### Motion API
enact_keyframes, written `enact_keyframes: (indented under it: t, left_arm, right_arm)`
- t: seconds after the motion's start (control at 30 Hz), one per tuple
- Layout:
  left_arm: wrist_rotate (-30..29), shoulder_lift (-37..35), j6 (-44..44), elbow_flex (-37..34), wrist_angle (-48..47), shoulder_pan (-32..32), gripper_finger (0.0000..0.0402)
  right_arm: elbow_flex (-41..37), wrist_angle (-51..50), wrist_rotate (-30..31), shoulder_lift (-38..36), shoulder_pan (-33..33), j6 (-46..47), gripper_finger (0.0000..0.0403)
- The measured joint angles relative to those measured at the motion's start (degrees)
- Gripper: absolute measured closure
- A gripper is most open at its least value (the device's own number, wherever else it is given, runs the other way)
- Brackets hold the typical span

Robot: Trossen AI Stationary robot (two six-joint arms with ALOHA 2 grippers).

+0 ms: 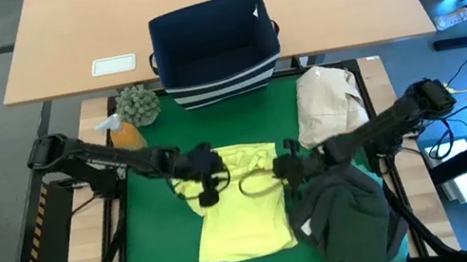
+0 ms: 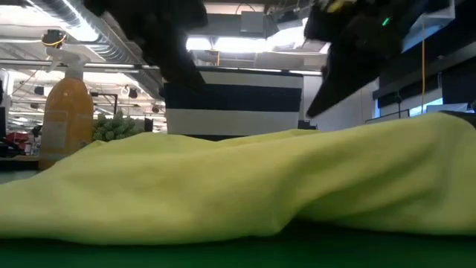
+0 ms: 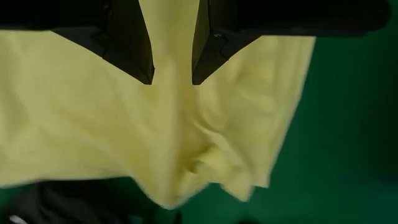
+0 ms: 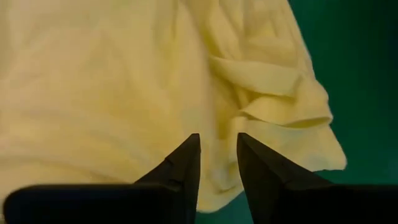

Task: Fold laundry
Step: Fold the yellow shirt on the table

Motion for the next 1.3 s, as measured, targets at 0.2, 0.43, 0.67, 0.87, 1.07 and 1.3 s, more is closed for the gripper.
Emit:
enact_keyframes:
  t: [0.2, 0.43, 0.67, 0.87, 1.07, 1.3]
  left_arm:
    - [7.8, 0.9, 1.4, -1.8, 1.7, 8.9, 0.0296]
    - [12.1, 7.6, 3.0, -2.7, 2.4, 10.9, 0.0296]
    - [16.0, 12.2, 3.2, -2.7, 5.5, 9.8, 0.0296]
    - [12.4, 12.6, 3.1, -2.7, 5.6, 9.5, 0.0296]
    - [10.4, 12.8, 2.7, -2.7, 6.2, 9.5, 0.0296]
    - [15.2, 12.8, 2.7, -2.7, 7.1, 9.5, 0.0296]
  right_arm:
    - [-1.4, 3.8, -10.0, 1.8, -10.0, -8.1, 0.0298]
    - [-1.4, 6.0, -13.2, 1.9, -13.8, -20.8, 0.0291]
    - [-1.4, 6.5, -12.1, 6.1, -17.7, -23.8, 0.029]
    - [-1.4, 7.6, -6.3, 10.9, -22.6, -23.7, 0.029]
    - [-1.4, 10.3, -5.1, 11.7, -25.2, -23.4, 0.029]
    - [-1.4, 10.1, -4.2, 11.4, -25.0, -23.6, 0.029]
